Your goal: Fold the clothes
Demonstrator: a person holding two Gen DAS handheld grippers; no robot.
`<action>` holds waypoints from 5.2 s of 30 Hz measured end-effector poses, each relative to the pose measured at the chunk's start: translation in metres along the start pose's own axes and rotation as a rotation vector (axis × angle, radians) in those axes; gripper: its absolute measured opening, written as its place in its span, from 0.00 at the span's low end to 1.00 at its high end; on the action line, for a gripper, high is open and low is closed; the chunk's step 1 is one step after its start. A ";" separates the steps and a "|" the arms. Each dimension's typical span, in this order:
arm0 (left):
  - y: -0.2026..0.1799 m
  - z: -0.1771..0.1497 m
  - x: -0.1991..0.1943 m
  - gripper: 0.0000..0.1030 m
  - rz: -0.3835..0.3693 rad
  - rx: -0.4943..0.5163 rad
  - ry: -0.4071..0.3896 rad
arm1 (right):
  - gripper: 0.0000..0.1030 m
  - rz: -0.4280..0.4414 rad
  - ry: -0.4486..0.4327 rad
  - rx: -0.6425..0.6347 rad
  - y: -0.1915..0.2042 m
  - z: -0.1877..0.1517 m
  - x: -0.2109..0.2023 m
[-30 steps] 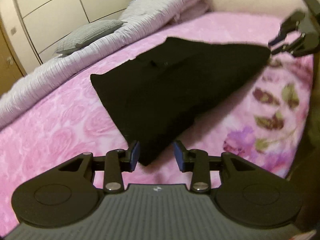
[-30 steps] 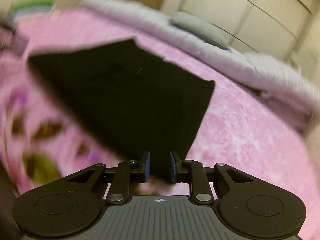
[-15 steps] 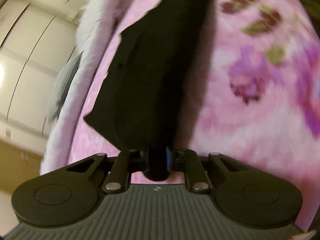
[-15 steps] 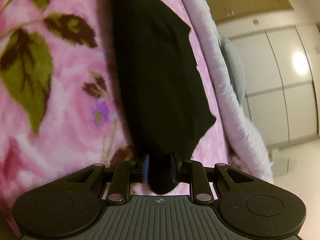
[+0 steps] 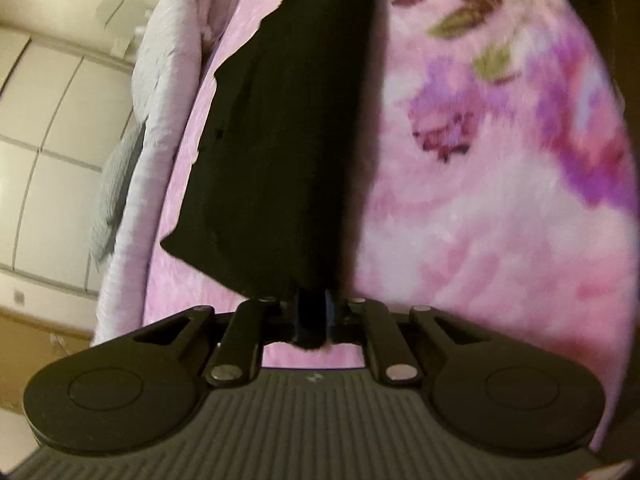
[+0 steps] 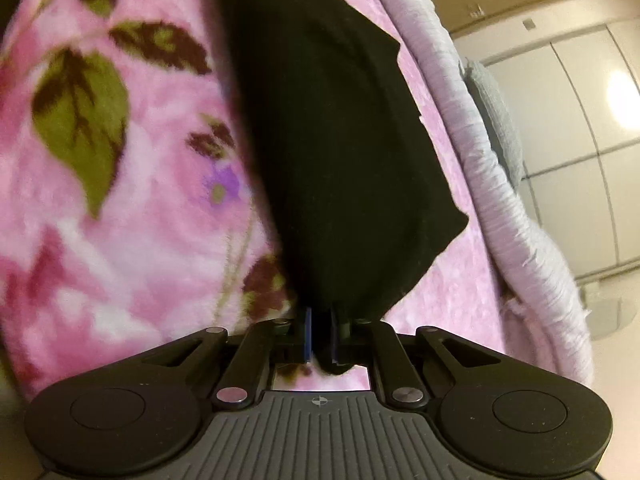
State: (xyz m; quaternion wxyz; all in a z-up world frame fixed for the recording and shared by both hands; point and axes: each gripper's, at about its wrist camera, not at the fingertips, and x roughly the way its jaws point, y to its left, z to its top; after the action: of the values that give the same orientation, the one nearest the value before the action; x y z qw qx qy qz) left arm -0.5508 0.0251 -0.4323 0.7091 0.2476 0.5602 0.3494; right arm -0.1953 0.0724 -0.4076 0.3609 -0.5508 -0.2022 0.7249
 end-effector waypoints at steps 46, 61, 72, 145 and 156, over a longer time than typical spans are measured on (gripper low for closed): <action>0.074 0.004 -0.024 0.08 0.017 -1.057 0.043 | 0.14 0.122 -0.042 1.221 -0.085 -0.030 0.003; 0.081 0.081 0.080 0.08 -0.056 -0.937 -0.019 | 0.14 0.288 -0.233 0.856 -0.066 0.091 0.089; 0.099 0.059 0.058 0.08 -0.070 -0.989 -0.049 | 0.14 0.246 -0.241 1.140 -0.113 0.014 0.066; 0.061 0.084 -0.109 0.29 0.049 -1.271 0.232 | 0.17 0.195 -0.113 1.201 -0.047 0.053 -0.110; 0.059 0.082 -0.077 0.29 0.006 -1.265 0.275 | 0.02 0.246 -0.110 1.236 -0.050 0.043 -0.086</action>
State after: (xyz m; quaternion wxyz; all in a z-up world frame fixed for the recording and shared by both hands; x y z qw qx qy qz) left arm -0.4939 0.0059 -0.3202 0.6389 -0.2635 0.3309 0.6425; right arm -0.2095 0.0457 -0.3031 0.5154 -0.2219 0.3005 0.7713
